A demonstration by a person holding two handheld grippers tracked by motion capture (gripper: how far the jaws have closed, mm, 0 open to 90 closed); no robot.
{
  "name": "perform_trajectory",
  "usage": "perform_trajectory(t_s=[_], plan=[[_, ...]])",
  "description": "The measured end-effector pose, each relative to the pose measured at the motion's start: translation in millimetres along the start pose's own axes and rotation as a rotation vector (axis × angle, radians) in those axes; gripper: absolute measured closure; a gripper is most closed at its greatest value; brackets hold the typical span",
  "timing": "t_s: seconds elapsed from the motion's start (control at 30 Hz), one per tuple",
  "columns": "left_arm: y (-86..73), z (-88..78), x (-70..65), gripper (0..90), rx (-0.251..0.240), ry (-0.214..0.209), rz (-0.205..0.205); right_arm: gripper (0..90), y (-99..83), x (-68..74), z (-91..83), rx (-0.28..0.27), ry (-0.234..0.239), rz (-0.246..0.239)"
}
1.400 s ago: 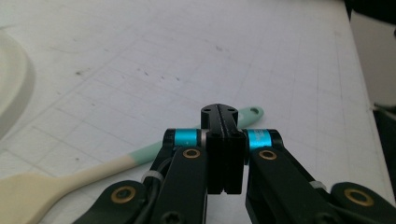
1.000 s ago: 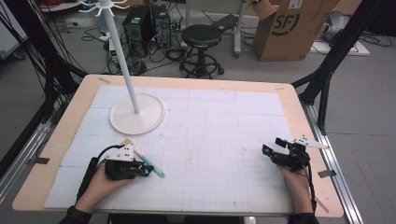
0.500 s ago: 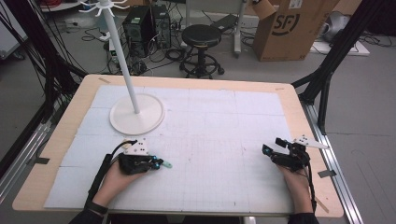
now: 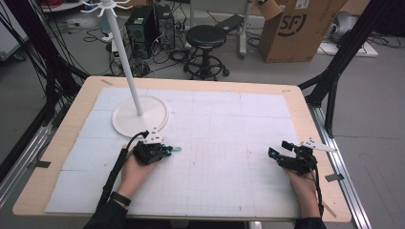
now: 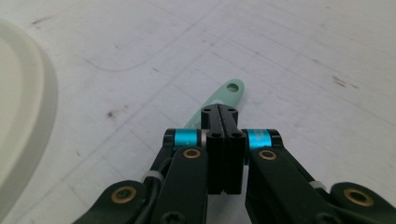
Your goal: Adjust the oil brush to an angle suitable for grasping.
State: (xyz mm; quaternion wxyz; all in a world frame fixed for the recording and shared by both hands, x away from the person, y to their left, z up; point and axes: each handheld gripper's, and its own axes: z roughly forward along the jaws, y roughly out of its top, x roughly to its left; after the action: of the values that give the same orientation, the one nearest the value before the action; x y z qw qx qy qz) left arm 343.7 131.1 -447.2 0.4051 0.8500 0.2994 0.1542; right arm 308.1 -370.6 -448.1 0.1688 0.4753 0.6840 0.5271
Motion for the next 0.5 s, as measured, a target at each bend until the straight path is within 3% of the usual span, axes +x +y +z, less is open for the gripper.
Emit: perform_trajectory(t_s=[0.2,0.3,0.4,0.5], plan=[[2.1,6.6,10.0,90.0,-0.027,0.041,-0.095,18.4,0.0,-0.2,0.1,0.0,0.001,0.0],[1.3,5.4,13.4,90.0,-0.044,0.02,-0.126,18.4,0.0,-0.1,0.1,0.001,0.001,0.001],[1.1,-1.4,15.7,89.9,-0.07,0.004,-0.097,18.4,0.0,-0.1,0.1,0.001,0.001,0.0],[2.4,-13.0,17.7,88.8,-0.11,-0.003,-0.105,18.4,-0.1,-0.2,0.1,0.001,0.001,-0.004]])
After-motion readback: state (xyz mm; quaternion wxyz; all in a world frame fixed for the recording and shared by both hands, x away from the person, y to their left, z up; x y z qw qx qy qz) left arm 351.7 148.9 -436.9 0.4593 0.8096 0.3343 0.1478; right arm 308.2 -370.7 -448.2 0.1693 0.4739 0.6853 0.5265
